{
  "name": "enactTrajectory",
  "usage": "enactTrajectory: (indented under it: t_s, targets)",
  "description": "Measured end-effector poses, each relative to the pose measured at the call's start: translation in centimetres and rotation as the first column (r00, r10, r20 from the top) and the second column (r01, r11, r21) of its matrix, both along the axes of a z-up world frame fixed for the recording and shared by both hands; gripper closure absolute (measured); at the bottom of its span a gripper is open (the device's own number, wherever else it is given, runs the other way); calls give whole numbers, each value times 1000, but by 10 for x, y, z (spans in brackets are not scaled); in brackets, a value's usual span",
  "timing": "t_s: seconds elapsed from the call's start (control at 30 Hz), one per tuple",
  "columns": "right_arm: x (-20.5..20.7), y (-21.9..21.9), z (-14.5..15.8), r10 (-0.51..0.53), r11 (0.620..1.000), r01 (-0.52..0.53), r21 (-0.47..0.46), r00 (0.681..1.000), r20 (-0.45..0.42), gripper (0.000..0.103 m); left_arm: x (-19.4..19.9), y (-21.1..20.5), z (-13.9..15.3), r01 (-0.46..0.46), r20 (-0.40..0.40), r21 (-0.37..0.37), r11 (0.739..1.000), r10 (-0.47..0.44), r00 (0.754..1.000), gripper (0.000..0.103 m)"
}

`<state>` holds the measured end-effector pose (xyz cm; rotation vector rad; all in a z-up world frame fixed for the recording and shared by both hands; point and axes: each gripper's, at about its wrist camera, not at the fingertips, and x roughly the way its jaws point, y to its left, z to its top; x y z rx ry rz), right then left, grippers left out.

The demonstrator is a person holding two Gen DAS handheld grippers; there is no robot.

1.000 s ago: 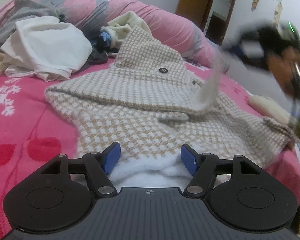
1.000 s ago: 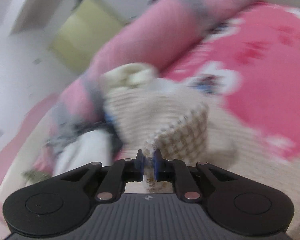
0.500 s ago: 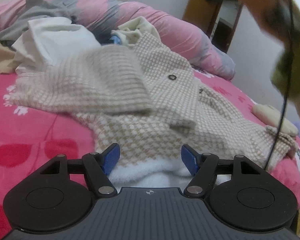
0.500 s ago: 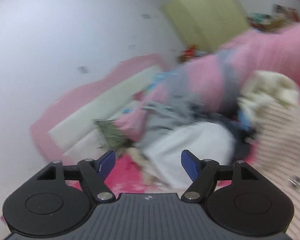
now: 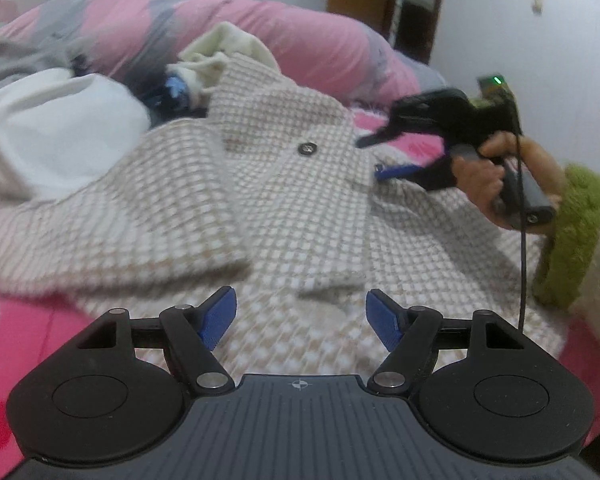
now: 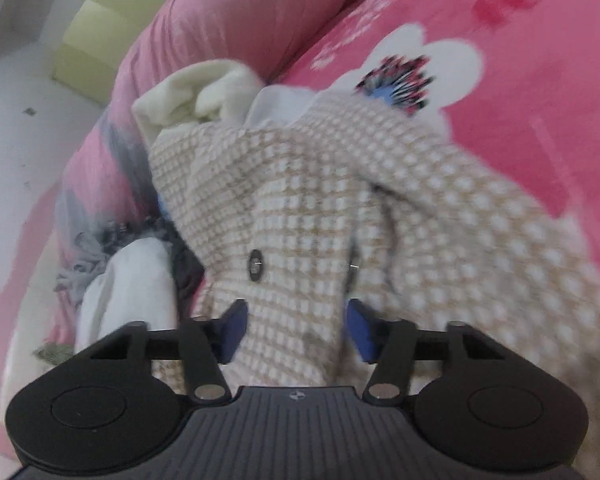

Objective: Fold clothes

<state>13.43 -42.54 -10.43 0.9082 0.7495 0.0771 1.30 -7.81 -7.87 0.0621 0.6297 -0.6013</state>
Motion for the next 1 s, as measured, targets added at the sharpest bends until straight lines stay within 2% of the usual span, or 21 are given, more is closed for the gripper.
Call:
enactTrajectory:
  t_s: [0.03, 0.1, 0.13, 0.17, 0.3, 0.4, 0.43, 0.5, 0.53, 0.57, 0.6, 0.67, 0.7, 0.73, 0.77, 0.8, 0.83, 0.9, 0.93, 1.0]
  targets:
    - [6, 3, 0, 14, 1000, -14, -15, 1000, 6, 72, 4, -6, -1, 12, -6, 14, 1000, -12, 1000, 31]
    - [15, 8, 3, 38, 998, -37, -52, 999, 22, 87, 15, -21, -2, 29, -25, 48, 998, -28, 999, 31]
    - [21, 9, 6, 47, 997, -45, -60, 998, 37, 99, 23, -28, -1, 31, -46, 71, 997, -28, 999, 31]
    - [25, 11, 11, 59, 997, -56, -53, 996, 60, 102, 30, -34, -1, 34, -65, 92, 995, -28, 998, 31]
    - [33, 26, 50, 124, 992, -119, -39, 972, 201, 103, 54, -45, 0, 67, -77, 72, 995, -61, 995, 31]
    - [43, 38, 80, 110, 992, -95, -77, 969, 220, 103, 68, -56, -8, 112, -93, 109, 988, -102, 990, 31]
    - [44, 39, 87, 94, 992, -75, -97, 974, 208, 100, 71, -61, -14, 126, -97, 142, 982, -113, 989, 31]
    - [42, 37, 90, 76, 987, -49, -152, 981, 180, 84, 73, -69, -26, 137, -87, 191, 972, -122, 989, 29]
    - [41, 35, 89, 67, 981, -36, -189, 985, 161, 50, 72, -70, -28, 142, -67, 197, 970, -131, 989, 29]
    - [41, 30, 82, 41, 973, -9, -229, 990, 134, 22, 71, -71, -30, 146, -47, 203, 968, -140, 989, 28]
    - [42, 26, 74, 4, 963, 25, -269, 994, 105, 17, 69, -72, -32, 146, -26, 210, 967, -144, 989, 28]
    - [48, 15, 56, -51, 947, 64, -316, 998, 48, 18, 72, -72, -34, 135, -18, 210, 968, -134, 991, 29]
    - [55, 8, 45, -58, 951, 59, -303, 998, 15, 20, 74, -72, -33, 118, -14, 207, 971, -118, 993, 32]
    - [61, 3, 36, -53, 965, 49, -259, 999, -9, 37, 77, -72, -33, 101, -9, 204, 974, -102, 995, 36]
    - [68, -1, 26, -42, 980, 35, -198, 999, -28, 57, 79, -71, -32, 79, -5, 199, 977, -80, 997, 45]
    - [73, -2, 21, -39, 984, 33, -172, 999, -35, 62, 81, -69, -32, 57, -8, 190, 980, -57, 998, 54]
    - [74, 2, 25, -32, 984, 28, -175, 999, -20, 75, 83, -66, -31, 34, -11, 179, 983, -32, 999, 60]
    - [75, 12, 38, -6, 982, 11, -191, 1000, 27, 87, 87, -59, -28, -19, -3, 155, 988, 19, 1000, 88]
    - [75, 17, 44, 7, 980, 3, -199, 999, 50, 93, 89, -54, -26, -44, 1, 141, 989, 44, 999, 92]
    - [75, 35, 67, 71, 977, -44, -208, 989, 126, 94, 91, -40, -21, -95, 0, 89, 991, 95, 995, 93]
